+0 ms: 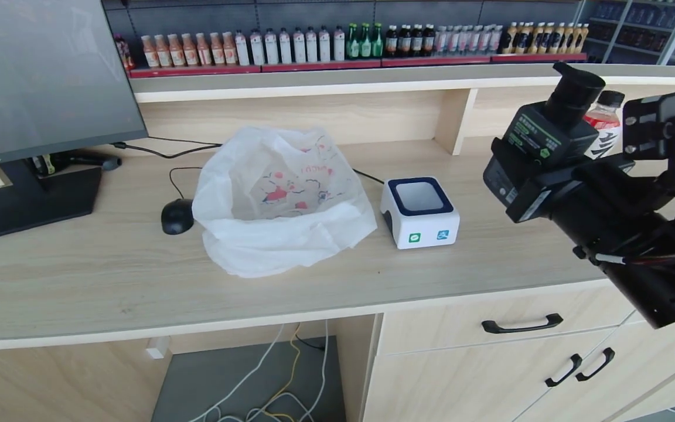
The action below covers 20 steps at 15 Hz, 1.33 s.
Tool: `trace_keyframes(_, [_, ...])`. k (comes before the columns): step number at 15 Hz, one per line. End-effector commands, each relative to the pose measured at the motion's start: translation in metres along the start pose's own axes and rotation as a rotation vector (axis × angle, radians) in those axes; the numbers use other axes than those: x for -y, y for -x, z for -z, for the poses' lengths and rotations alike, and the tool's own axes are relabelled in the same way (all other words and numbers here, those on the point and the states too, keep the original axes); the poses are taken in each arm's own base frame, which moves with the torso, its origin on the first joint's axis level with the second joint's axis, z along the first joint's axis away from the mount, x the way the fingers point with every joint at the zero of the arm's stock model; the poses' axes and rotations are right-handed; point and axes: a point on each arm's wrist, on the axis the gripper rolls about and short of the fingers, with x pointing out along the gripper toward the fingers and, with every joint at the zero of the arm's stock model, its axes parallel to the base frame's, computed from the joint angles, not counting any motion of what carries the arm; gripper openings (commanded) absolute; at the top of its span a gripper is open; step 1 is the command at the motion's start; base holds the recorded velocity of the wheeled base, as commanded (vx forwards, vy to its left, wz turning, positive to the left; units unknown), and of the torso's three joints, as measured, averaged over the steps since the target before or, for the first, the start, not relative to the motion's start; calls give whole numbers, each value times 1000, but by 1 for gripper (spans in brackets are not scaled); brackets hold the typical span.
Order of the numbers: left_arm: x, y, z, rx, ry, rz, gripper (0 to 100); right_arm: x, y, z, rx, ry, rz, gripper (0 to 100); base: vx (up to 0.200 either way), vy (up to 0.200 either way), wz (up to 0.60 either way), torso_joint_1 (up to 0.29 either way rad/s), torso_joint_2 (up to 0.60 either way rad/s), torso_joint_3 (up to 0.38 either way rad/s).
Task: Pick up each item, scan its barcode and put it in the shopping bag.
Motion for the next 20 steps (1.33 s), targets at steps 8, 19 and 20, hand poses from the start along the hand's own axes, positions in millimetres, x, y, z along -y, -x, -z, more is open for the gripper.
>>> trace_keyframes(8, [0,0,0,0,0,0,100,-3,-48,28,110,275,-249,0,0,0,0,0,0,0])
trace_keyframes(19, [0,0,0,0,0,0,100,3,-95,64,288,542,-567,0,0,0,0,0,0,0])
trace_keyframes(20, [0,0,0,0,0,0,100,5,-98,62,307,577,-552,0,0,0,0,0,0,0])
